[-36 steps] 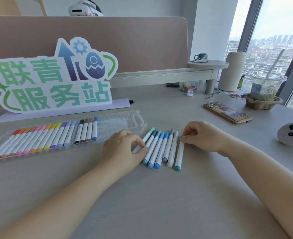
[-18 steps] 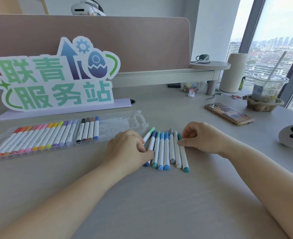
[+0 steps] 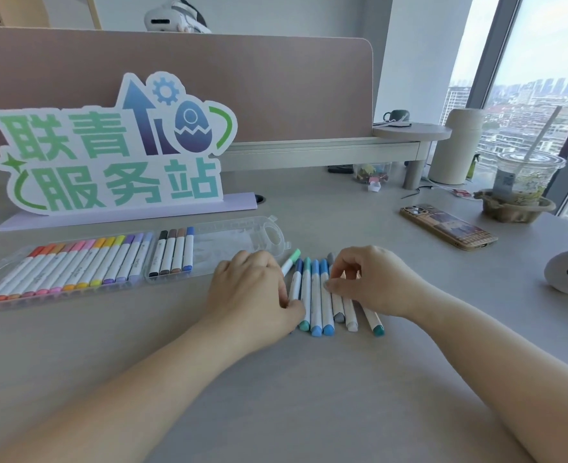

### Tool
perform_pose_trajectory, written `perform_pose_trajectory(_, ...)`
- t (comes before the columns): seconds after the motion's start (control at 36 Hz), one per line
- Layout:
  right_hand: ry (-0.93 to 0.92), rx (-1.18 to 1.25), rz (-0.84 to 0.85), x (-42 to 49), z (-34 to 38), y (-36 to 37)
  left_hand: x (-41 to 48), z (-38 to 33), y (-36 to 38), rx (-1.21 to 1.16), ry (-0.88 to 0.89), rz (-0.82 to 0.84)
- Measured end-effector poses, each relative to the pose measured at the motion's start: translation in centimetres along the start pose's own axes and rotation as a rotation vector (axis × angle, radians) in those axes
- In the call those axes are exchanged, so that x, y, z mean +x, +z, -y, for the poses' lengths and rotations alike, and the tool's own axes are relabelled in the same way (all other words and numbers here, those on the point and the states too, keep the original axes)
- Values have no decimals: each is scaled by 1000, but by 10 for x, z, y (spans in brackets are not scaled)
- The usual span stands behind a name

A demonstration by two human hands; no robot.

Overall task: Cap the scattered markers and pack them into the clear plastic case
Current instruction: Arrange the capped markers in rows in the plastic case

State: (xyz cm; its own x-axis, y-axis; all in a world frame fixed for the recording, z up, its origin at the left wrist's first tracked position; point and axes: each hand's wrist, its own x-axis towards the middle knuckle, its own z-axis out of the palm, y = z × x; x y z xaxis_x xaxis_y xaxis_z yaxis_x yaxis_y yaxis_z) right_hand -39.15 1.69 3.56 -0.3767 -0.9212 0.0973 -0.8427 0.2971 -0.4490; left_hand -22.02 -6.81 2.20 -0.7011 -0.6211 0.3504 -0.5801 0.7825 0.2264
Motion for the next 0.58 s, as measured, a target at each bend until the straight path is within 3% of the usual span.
perform_pose_trajectory(0.25, 91, -42, 29, 0, 2, -3, 1, 4, -6, 140, 8, 11)
perform_pose_trajectory(0.42, 101, -205, 109, -5, 12, -5, 0, 2, -5, 160, 18, 27)
perform_pose_trajectory(0.58, 131, -335, 36, -7, 18, -2, 1, 7, -2, 129, -26, -7)
